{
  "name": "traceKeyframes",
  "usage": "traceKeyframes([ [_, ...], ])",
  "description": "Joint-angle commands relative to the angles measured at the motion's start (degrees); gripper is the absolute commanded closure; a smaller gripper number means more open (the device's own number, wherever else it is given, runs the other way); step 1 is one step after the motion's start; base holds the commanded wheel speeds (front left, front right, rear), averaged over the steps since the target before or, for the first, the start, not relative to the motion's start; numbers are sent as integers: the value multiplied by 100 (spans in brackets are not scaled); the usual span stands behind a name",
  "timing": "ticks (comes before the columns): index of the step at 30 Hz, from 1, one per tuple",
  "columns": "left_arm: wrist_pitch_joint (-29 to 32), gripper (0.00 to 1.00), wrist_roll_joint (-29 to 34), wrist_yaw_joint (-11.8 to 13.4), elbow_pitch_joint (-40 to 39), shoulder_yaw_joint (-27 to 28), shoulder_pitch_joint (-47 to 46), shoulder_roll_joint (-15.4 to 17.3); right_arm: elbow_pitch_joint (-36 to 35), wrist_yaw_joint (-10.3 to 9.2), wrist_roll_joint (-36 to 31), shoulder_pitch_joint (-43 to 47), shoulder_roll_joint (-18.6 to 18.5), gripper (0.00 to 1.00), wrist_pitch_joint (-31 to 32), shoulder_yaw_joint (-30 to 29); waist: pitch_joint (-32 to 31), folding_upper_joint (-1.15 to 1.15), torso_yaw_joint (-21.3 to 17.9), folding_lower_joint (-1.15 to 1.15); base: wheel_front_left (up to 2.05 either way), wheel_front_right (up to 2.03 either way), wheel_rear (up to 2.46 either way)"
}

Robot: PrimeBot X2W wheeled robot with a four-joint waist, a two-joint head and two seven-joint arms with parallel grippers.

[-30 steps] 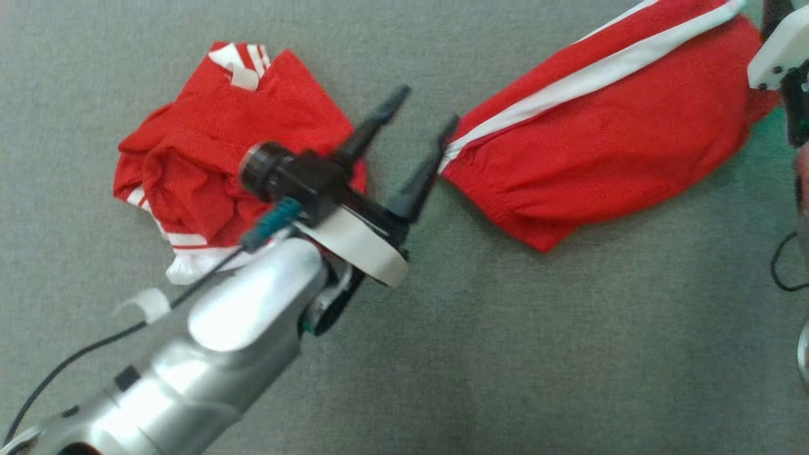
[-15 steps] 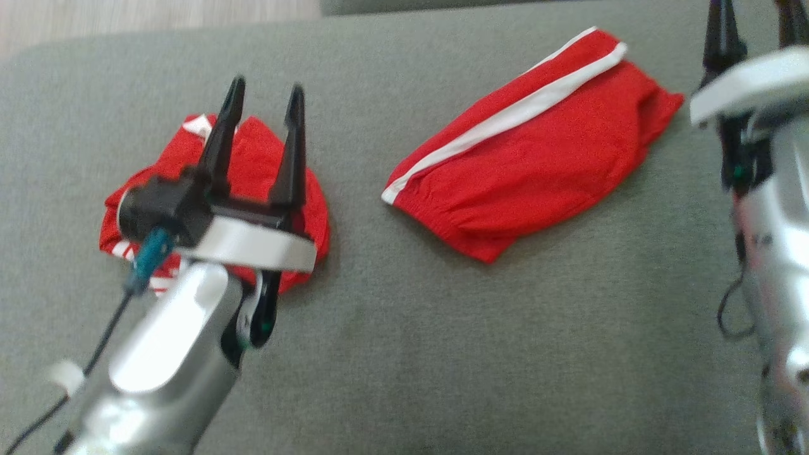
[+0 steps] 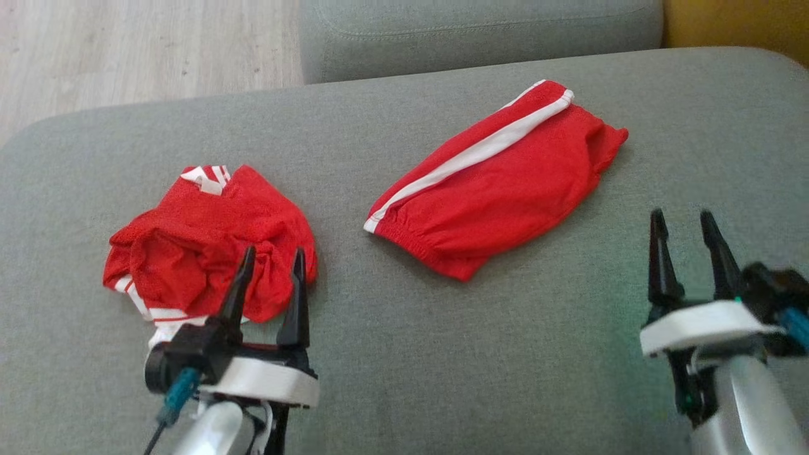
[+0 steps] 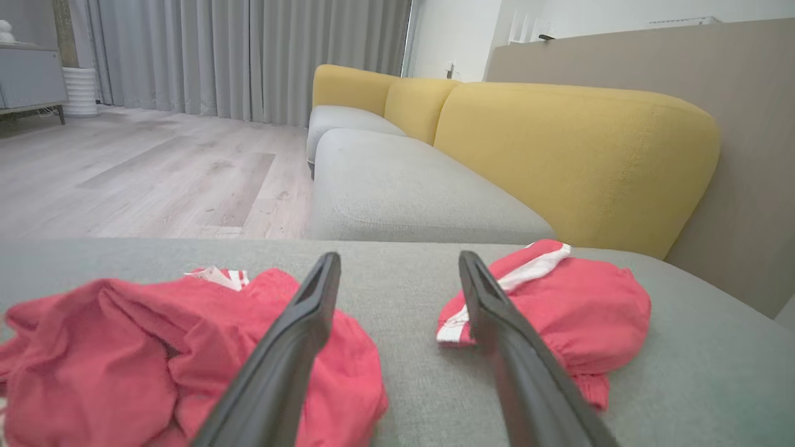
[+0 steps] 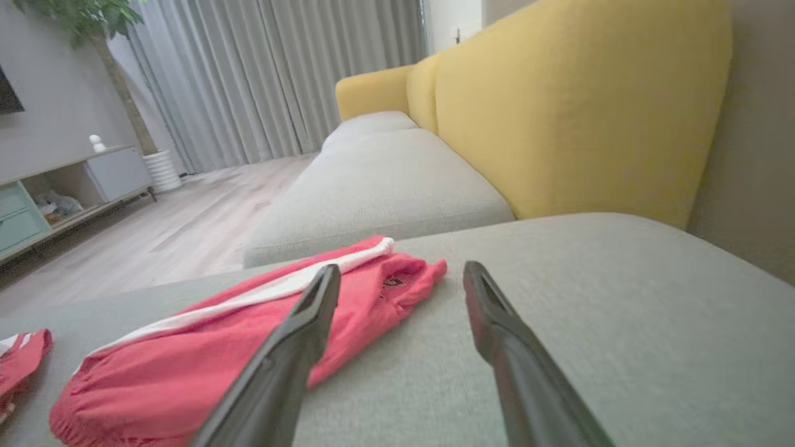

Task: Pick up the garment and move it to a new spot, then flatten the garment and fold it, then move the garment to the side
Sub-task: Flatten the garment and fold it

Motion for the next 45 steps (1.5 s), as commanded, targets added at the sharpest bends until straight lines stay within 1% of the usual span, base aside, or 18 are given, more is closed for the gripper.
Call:
traceKeyframes([
  [1,-29,0,118,-67,-157,361,-120,-42,-384,-5,-49,24,38,0,39,36,-4,0,-12,1,0,0,0],
  [3,-29,0,166,-109,-152,421,-66,-99,-478,-5,-54,131,62,0,67,20,-4,0,-16,1,0,0,0],
  [8,-29,0,396,-324,-101,660,80,-318,-802,-5,62,400,100,0,185,74,28,0,-56,1,0,0,0],
  [13,-29,0,617,-541,-64,768,5,-443,-995,-5,129,344,102,0,294,74,232,0,-9,1,0,0,0],
  [18,-29,0,791,-698,-67,870,-229,-528,-1176,-5,-58,-179,103,0,623,-63,615,0,141,1,0,0,0],
  [19,-29,0,853,-758,-53,888,-334,-563,-1191,-5,-146,-504,103,0,839,-177,769,0,227,1,0,0,0],
  [23,-29,0,954,-862,-10,902,-528,-646,-1019,-5,-184,-1277,90,0,1414,-463,1044,0,420,1,0,0,0],
  [27,-29,0,1019,-947,23,925,-677,-735,-508,-5,-381,-2048,-73,0,2020,-842,1253,0,629,1,0,0,0],
  [31,-29,0,1069,-1026,55,945,-776,-808,326,-5,-585,-2721,-275,0,2583,-1211,1438,0,819,1,0,0,0],
  [32,-29,0,1074,-1039,66,952,-790,-823,539,-5,-741,-2860,-379,0,2679,-1236,1487,0,854,1,0,0,0],
  [35,-29,0,1085,-1073,55,997,-858,-866,1158,-5,-1134,-3234,-607,0,2836,-1392,1633,0,979,1,0,0,0],
  [41,-29,0,1164,-1165,35,982,-968,-935,2170,-5,-1525,-3827,-857,0,3016,-1797,1877,0,1199,1,0,0,0],
  [42,-29,0,1195,-1184,62,969,-1003,-951,2446,-5,-1610,-3983,-915,0,3078,-1854,1935,0,1239,1,0,0,0],
  [44,-29,0,1223,-1192,99,957,-1034,-966,2667,-5,-1735,-4090,-964,0,3108,-1867,1968,0,1258,1,0,0,0],
  [45,-29,0,1223,-1192,99,957,-1034,-966,2667,-5,-1735,-4090,-964,0,3108,-1867,1968,0,1258,1,0,0,0],
])
